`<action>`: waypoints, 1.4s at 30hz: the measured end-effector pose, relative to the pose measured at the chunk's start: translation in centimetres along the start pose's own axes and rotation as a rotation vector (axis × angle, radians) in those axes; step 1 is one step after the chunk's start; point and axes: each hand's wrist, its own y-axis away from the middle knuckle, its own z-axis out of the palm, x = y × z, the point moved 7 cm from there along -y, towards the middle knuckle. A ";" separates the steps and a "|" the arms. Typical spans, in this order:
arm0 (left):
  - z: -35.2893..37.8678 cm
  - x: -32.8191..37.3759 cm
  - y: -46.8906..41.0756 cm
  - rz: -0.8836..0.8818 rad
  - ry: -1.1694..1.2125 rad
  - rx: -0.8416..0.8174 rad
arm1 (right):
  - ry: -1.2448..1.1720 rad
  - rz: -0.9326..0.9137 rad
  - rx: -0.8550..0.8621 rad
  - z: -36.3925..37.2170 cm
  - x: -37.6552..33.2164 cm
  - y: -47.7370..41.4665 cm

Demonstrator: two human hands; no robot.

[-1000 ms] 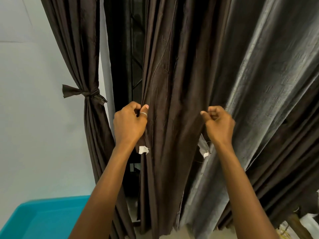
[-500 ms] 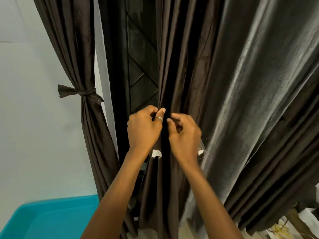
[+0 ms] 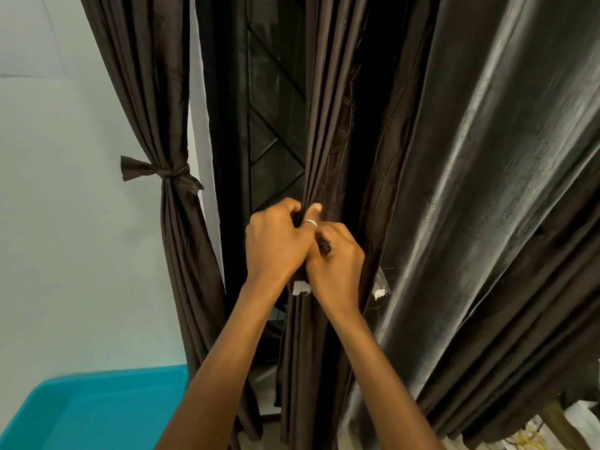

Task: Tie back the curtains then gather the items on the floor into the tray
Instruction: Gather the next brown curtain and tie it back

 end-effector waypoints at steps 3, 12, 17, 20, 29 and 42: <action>-0.4 -0.5 -0.4 0.007 0.011 0.034 | 0.065 -0.036 0.004 -1.6 -0.2 -0.6; -1.0 -1.6 -0.8 0.041 0.017 0.048 | 0.287 0.184 0.335 -10.8 4.2 -2.7; -2.4 -2.9 -1.3 0.012 0.023 0.082 | 0.107 0.383 0.325 -14.9 7.1 -4.8; -2.9 -3.2 -1.5 0.026 0.022 0.105 | 0.111 0.396 0.326 -16.6 8.7 -5.1; -0.6 -0.4 0.1 0.056 0.033 0.034 | 0.300 0.106 0.217 -9.4 4.5 -1.8; -1.1 0.4 0.6 0.135 0.063 -0.047 | 0.138 -0.027 -0.128 0.6 -0.2 0.7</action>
